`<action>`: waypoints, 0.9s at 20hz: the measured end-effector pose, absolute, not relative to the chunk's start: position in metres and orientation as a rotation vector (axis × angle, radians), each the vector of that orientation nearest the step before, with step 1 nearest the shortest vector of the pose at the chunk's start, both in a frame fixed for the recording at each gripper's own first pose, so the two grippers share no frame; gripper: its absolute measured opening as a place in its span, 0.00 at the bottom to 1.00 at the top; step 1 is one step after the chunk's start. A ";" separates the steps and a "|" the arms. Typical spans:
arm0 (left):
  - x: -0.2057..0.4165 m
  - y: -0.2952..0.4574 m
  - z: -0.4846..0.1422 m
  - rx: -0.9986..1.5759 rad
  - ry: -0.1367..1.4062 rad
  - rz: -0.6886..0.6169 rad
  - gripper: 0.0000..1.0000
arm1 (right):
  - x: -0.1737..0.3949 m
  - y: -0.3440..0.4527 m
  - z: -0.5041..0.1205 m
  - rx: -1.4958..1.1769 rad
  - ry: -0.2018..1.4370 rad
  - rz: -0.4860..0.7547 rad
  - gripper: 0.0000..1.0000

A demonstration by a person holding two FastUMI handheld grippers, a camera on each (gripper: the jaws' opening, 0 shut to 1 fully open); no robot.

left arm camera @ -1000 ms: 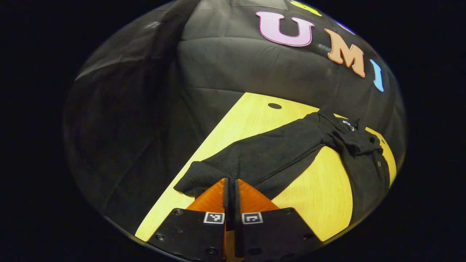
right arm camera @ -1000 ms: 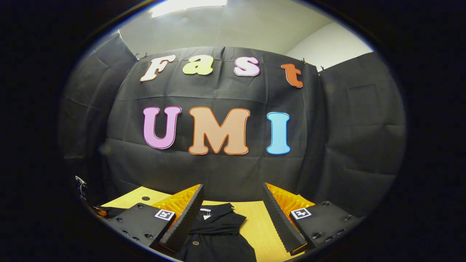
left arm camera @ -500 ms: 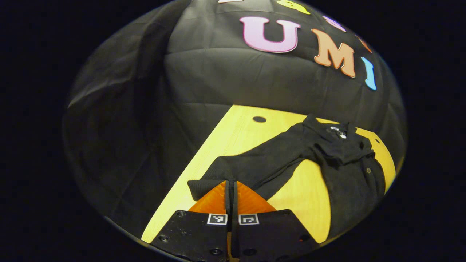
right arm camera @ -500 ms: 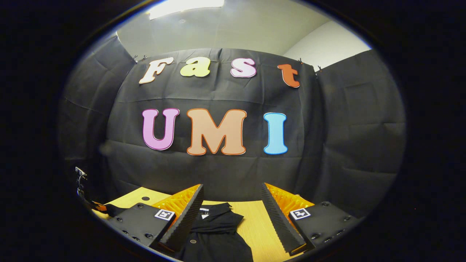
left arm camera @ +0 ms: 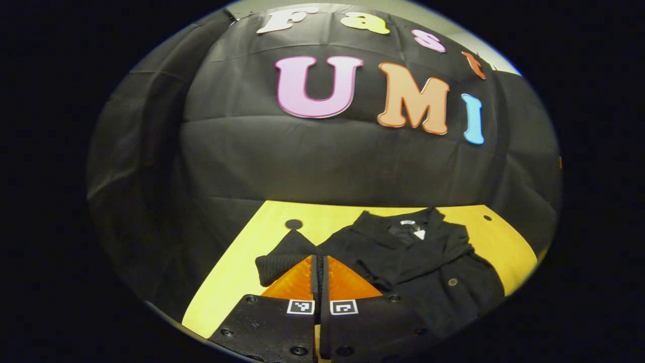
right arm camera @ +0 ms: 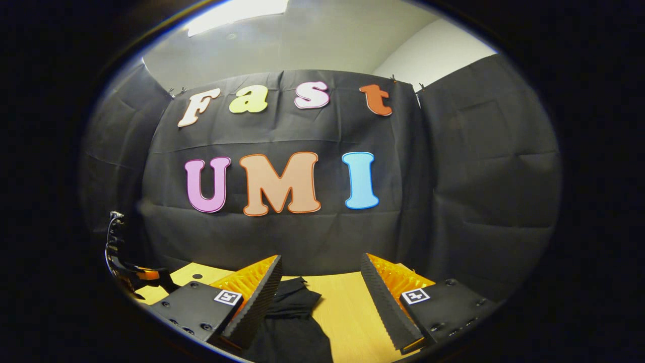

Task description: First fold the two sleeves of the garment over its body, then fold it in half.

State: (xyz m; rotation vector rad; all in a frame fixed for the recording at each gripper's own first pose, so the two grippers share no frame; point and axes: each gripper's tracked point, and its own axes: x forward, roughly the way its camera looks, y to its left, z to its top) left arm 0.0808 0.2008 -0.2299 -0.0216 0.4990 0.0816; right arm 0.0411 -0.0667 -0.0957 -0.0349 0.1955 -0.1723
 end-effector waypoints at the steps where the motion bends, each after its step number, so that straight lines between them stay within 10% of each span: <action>1: 0.090 0.185 -0.225 -0.011 0.490 0.053 0.00 | 0.036 -0.075 -0.096 -0.036 0.197 -0.181 1.00; 18: 0.193 -0.076 -0.285 0.004 0.597 -0.312 0.00 | -0.020 -0.203 -0.108 0.013 0.254 -0.349 0.99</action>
